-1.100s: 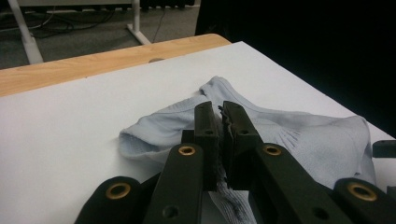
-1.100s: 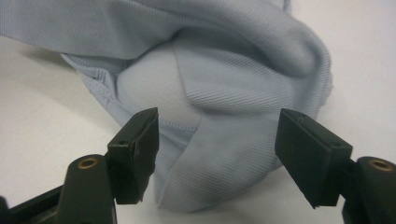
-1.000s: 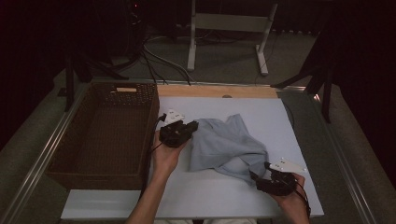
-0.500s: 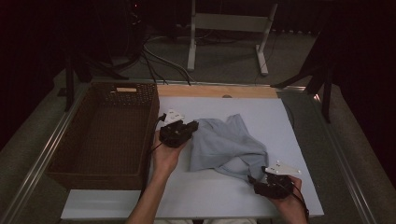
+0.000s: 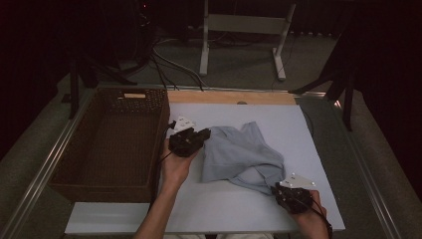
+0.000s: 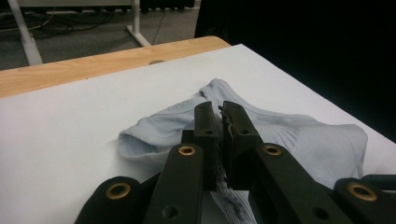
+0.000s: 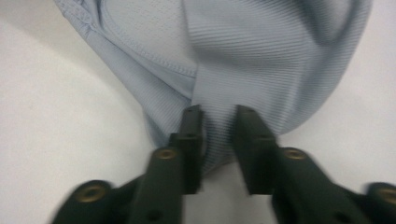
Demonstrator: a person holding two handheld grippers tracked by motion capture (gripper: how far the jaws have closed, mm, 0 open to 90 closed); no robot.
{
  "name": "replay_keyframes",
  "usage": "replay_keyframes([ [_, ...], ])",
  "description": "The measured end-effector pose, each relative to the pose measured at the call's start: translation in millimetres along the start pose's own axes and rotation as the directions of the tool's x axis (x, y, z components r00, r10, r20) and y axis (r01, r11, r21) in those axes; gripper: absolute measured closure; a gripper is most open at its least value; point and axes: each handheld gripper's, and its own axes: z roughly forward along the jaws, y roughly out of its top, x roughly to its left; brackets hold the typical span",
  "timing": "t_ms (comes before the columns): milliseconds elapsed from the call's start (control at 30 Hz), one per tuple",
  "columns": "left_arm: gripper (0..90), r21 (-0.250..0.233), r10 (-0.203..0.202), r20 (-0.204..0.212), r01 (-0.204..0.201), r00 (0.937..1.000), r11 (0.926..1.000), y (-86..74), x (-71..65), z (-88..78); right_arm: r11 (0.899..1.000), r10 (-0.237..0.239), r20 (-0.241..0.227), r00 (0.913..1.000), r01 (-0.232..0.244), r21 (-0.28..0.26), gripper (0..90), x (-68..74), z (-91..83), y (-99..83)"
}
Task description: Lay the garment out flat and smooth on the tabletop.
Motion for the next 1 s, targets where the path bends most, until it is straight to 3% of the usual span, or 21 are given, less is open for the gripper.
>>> replay_keyframes([
  [100,87.3,-0.002,-0.002,0.0,0.002,1.0,1.0,0.1,0.3,-0.2,1.0,0.011,0.004,0.9999,-0.011,-0.012,88.9,-3.9,-4.9,1.3],
  [267,87.3,-0.005,-0.008,-0.004,0.008,1.0,1.0,0.5,2.0,-0.9,0.997,0.03,0.027,0.9992,-0.028,-0.068,90.0,-12.2,-16.8,5.8],
  [367,87.3,-0.005,-0.006,-0.004,0.006,1.0,1.0,0.5,1.8,-0.7,0.995,0.049,0.008,0.9988,-0.048,-0.084,90.0,-13.7,-20.7,7.3],
  [500,87.3,-0.005,-0.008,-0.003,0.007,1.0,1.0,0.4,1.2,-0.4,0.996,0.02,0.037,0.9991,-0.017,-0.084,90.0,-8.6,-20.5,8.0],
  [633,87.3,0.001,-0.001,0.001,0.001,1.0,1.0,0.1,0.7,-0.2,0.996,0.031,0.059,0.9977,-0.027,-0.081,90.0,-14.9,-21.6,8.2],
  [767,87.3,-0.003,-0.003,0.005,0.003,1.0,1.0,0.1,-0.5,0.3,0.996,0.059,0.01,0.9982,-0.058,-0.071,89.7,-19.2,-20.5,6.2],
  [833,87.3,-0.004,-0.003,0.007,0.003,1.0,1.0,0.1,-0.9,0.9,0.997,0.05,-0.002,0.9987,-0.05,-0.06,87.1,-14.9,-17.5,4.0],
  [867,87.3,-0.003,-0.003,0.008,0.003,1.0,1.0,0.1,-1.1,1.2,0.997,0.046,-0.007,0.9989,-0.047,-0.057,80.8,-12.4,-15.5,3.1],
  [1000,87.3,-0.005,-0.003,0.01,0.004,0.9999,1.0,0.3,-2.1,1.6,0.997,0.043,-0.02,0.9989,-0.044,-0.057,69.3,-4.9,-11.7,3.1],
])
